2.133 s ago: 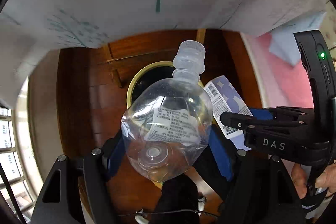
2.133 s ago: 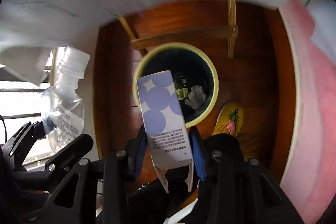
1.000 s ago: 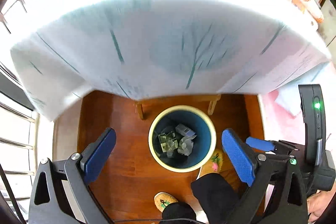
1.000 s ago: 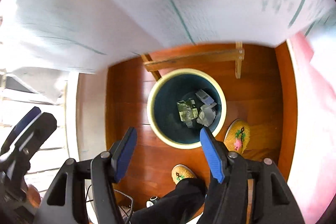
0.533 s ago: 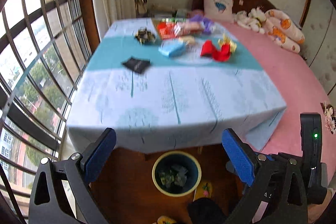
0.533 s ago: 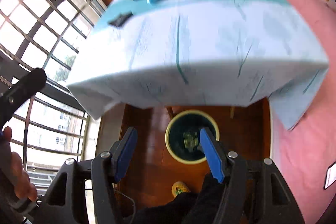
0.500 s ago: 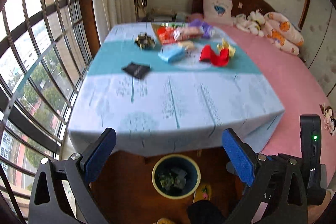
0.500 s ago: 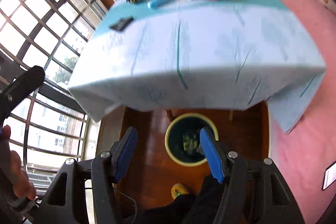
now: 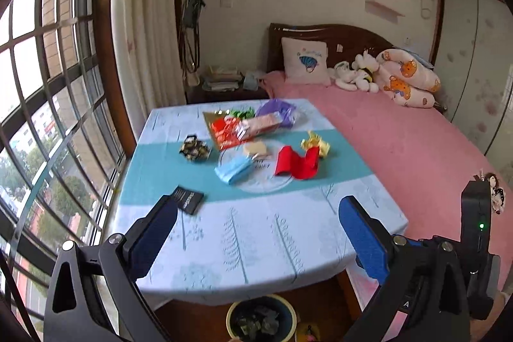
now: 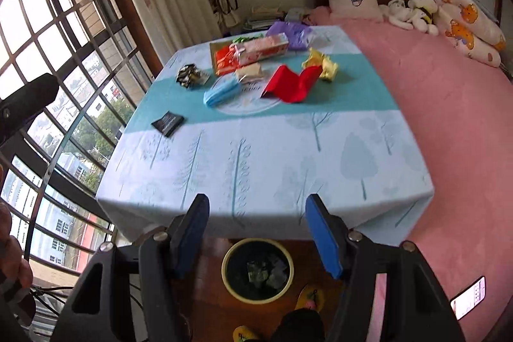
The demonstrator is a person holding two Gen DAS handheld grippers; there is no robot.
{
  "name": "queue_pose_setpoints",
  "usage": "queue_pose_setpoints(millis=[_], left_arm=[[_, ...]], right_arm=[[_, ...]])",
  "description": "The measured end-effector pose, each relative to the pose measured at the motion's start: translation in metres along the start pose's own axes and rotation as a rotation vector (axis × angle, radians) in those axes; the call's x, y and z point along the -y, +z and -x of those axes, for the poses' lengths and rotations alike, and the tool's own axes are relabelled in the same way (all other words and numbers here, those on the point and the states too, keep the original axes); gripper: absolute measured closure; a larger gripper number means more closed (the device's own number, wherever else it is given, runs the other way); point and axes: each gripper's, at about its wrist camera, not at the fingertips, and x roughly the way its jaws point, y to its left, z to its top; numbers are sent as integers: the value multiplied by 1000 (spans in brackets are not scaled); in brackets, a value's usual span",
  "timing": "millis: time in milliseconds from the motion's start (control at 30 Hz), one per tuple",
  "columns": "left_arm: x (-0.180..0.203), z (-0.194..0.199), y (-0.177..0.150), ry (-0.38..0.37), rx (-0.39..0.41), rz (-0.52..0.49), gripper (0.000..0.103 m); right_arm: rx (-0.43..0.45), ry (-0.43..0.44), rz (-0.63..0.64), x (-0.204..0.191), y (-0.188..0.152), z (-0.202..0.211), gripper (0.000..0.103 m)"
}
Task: Collect trash
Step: 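Raise both tools back up toward the table, then reach the left tool toward the red paper while the right tool approaches the yellow wrapper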
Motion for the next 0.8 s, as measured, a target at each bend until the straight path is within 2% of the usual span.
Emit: queue_pose_setpoints(millis=[100,300,400,567,667,800], left_arm=[[15,-17,18,7,-9,-27,3],[40,-90,43,11,-105,-18,3],[51,-142,53,21,-189,-5,3],[71,-226,61,-21,-346,57,3],[85,-265,61,-44,-410,69,3],[103,-310,57,-27,-495,52,3]], right_arm=[[28,-2,-8,17,21,-7,40],[25,7,-2,61,76,-50,40],[0,32,10,86,102,-76,40],[-57,40,43,126,143,-123,40],[-86,46,60,149,163,-148,40],[-126,62,87,171,184,-177,40]])
